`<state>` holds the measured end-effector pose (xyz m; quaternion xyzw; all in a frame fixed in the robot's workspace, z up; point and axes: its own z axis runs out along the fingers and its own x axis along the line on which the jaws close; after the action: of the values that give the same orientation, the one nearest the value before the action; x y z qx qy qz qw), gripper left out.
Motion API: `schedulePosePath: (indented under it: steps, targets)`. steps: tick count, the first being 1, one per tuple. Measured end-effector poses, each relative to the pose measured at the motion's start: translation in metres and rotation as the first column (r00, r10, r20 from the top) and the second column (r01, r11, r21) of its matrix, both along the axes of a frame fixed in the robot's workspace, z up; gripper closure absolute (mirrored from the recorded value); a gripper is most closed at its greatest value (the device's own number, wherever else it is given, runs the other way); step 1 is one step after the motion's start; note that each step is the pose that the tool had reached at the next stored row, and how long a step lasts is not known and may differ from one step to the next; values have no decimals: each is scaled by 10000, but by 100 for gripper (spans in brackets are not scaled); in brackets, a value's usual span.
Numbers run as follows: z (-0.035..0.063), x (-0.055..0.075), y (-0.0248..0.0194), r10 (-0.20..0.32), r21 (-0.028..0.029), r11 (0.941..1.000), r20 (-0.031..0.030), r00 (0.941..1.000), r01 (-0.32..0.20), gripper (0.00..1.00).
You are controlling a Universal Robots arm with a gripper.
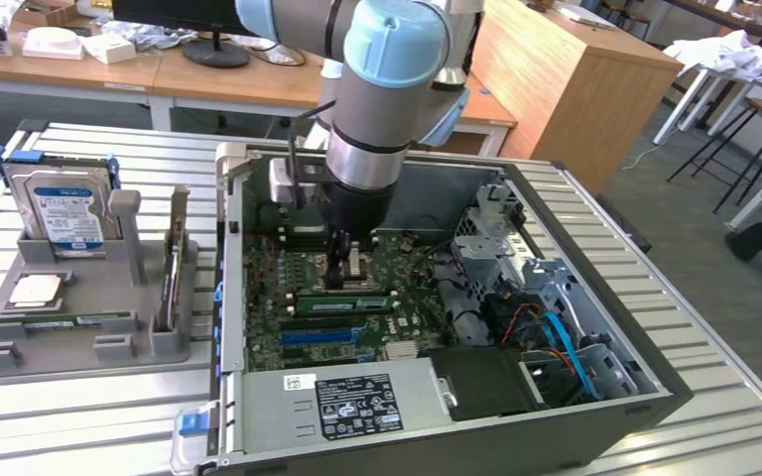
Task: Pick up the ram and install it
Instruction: 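Press down the ram until it locks into place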
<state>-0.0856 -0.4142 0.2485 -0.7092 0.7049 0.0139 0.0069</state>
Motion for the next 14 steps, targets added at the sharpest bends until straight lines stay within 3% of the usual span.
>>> schedulePosePath:
  steps: [14]
  targets:
    - [-29,-51,0,1,1,10000,0,10000,-1,90]
